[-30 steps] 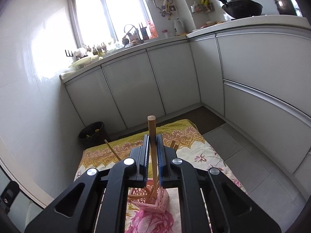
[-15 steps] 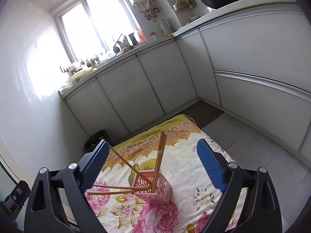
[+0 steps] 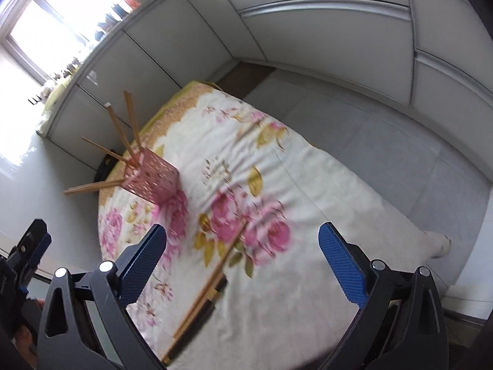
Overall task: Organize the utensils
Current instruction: 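Move both tools to the pile and grasp a bamboo chopstick each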
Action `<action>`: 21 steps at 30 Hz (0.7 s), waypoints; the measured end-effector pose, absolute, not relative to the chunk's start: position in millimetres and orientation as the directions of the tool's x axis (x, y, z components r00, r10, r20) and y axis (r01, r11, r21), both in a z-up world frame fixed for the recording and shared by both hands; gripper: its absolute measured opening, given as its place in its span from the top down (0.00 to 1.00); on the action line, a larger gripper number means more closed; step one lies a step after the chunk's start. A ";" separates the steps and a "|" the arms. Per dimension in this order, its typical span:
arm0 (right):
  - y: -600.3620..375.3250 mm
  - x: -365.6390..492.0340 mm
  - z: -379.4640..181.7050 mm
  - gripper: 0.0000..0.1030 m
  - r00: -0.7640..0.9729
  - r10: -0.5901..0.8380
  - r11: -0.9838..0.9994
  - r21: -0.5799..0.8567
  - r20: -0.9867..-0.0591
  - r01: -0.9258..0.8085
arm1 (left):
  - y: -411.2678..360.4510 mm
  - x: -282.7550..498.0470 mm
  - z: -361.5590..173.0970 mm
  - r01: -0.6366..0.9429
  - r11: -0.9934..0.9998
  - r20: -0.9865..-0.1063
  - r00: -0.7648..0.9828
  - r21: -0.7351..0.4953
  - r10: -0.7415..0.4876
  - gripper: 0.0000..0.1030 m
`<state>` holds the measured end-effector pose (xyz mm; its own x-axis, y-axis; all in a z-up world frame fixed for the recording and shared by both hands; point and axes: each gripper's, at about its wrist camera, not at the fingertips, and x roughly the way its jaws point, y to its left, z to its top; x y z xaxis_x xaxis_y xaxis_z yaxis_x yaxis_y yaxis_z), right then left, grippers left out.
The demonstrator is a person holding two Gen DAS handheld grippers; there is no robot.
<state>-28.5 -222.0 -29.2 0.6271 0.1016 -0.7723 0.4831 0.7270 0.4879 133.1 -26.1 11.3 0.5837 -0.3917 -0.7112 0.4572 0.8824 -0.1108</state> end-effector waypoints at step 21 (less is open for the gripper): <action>-218.8 -56.9 -78.8 0.06 0.504 0.181 0.786 0.432 -0.845 0.443 | -172.1 158.2 -142.3 0.776 0.629 -0.994 0.101 0.051 -0.045 0.61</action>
